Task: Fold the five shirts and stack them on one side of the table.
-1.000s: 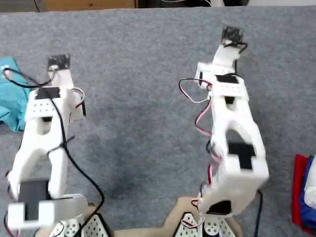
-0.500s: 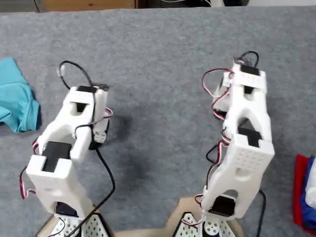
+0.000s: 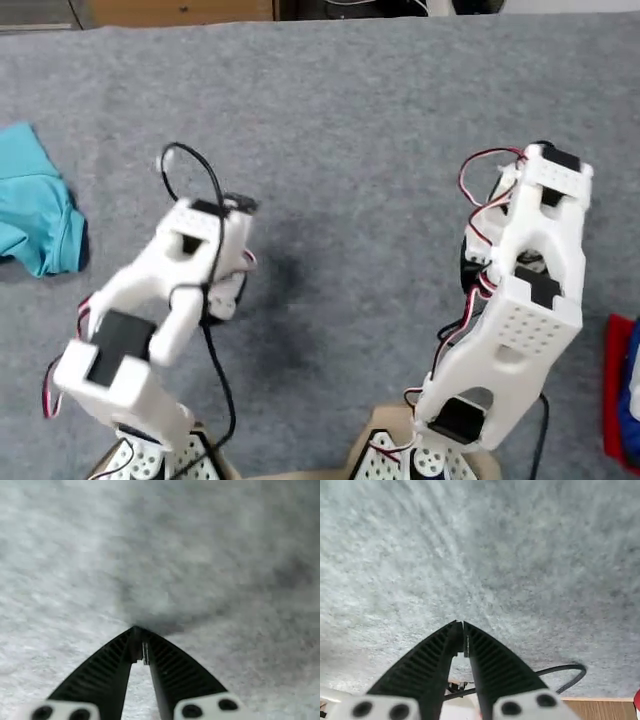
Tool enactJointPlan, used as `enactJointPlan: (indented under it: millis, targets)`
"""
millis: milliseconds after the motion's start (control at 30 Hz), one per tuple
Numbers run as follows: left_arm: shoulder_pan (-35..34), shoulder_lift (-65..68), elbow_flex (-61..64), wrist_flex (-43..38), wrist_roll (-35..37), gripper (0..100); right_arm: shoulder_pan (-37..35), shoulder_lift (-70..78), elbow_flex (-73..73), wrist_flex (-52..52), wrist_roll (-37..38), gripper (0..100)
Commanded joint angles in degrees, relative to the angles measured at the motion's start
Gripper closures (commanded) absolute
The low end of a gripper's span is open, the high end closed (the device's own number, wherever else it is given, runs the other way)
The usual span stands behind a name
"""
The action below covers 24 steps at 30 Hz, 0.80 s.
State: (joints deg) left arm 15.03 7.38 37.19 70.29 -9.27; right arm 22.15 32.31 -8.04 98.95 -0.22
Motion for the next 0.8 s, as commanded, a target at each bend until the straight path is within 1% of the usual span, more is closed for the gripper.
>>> enactJointPlan:
  millis: [0, 67, 133, 233, 300, 367, 433, 533, 600, 633, 767]
  targets:
    - [6.9, -7.8, 11.0, -2.5, 0.0, 98, 0.6, -3.2, -3.0, 0.7, 1.4, 99.3]
    - [7.8, -13.9, 13.1, -2.5, 0.1, 98, -0.6, -7.1, -4.4, 0.0, 2.4, 99.3]
    - [6.1, -20.6, 13.2, -1.8, 0.2, 98, -2.2, -11.6, -6.8, -2.0, 3.7, 99.3]
    - [0.4, -29.9, 9.1, -0.7, 2.0, 98, -5.3, -16.9, -10.2, -8.7, 5.5, 99.3]
    - [-4.6, -34.4, 5.1, -1.5, 3.1, 98, -8.1, -17.5, -10.6, -15.7, 5.3, 99.3]
    - [-8.8, -35.8, 2.2, -5.2, 4.7, 98, -11.3, -16.3, -9.5, -23.6, 4.8, 99.3]
    - [-11.8, -35.6, 0.7, -9.7, 8.1, 98, -14.3, -12.4, -7.1, -31.7, 4.8, 99.3]
    - [-12.9, -32.5, 2.4, -17.1, 12.5, 98, -16.3, -3.1, -6.0, -37.5, 4.9, 99.3]
    - [-12.9, -29.0, 2.6, -17.3, 12.6, 98, -16.0, 3.3, -7.9, -35.7, 4.9, 99.3]
    - [-13.2, -26.9, 2.5, -16.4, 12.6, 98, -15.1, 6.0, -9.3, -32.7, 4.9, 99.3]
    - [-15.6, -22.9, 2.5, -13.8, 12.6, 98, -11.7, 13.9, -16.7, -15.9, 5.3, 99.3]
